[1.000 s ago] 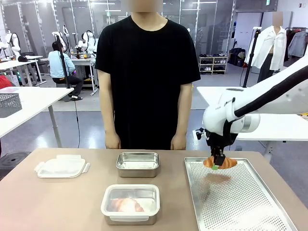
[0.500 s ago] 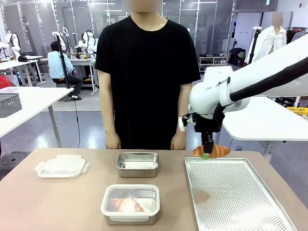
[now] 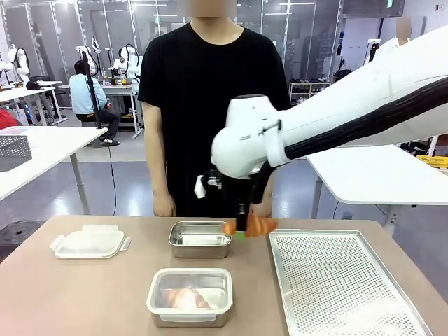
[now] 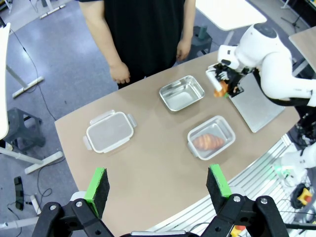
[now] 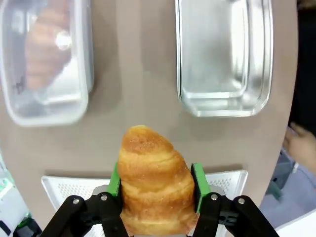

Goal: Place the bread into the airtight container.
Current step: Pick up a Butter Roll and place it into an empty Airtight Container.

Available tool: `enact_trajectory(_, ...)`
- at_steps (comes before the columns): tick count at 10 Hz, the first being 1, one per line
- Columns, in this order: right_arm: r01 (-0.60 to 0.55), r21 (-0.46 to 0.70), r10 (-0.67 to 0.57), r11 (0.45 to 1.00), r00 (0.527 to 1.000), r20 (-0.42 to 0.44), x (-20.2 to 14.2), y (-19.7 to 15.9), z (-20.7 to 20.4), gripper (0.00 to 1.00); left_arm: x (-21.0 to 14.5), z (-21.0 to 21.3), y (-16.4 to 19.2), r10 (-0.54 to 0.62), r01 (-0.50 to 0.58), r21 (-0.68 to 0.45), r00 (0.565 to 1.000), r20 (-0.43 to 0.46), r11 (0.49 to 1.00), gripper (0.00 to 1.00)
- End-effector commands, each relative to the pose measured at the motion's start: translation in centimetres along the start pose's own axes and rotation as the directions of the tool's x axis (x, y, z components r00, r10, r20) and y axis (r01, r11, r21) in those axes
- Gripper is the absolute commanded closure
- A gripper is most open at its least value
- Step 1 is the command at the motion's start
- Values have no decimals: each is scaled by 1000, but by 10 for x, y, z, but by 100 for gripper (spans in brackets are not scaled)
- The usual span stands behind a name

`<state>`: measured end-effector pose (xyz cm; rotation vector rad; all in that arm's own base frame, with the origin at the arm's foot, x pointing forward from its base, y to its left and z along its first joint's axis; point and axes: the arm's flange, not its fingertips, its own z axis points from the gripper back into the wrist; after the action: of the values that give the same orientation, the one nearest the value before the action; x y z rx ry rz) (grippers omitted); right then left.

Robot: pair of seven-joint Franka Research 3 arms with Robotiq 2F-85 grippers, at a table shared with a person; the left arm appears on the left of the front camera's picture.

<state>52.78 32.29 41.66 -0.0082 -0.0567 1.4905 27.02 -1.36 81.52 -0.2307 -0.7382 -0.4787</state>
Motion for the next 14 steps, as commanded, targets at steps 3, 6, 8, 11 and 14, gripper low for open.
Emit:
enact_trajectory(3,-61,-56,58,997,996,-60,79,-6,-2,36,0,1,-1,2,-2,-3,1000,2,1000,0)
enact_trajectory(6,-73,-56,71,996,997,-40,109,-32,-11,36,0,1,-1,2,-2,-3,1000,2,1000,0)
enact_trajectory(8,-85,-38,84,996,996,-31,122,-49,-19,36,0,1,-1,2,-2,-3,1000,2,1000,0)
enact_trajectory(11,-97,-26,97,995,995,-26,138,-68,-29,36,0,1,-1,2,-2,-3,1000,2,1000,0)
enact_trajectory(14,-94,48,95,994,995,-8,138,-85,-49,36,0,1,-1,2,-2,-3,1000,2,1000,0)
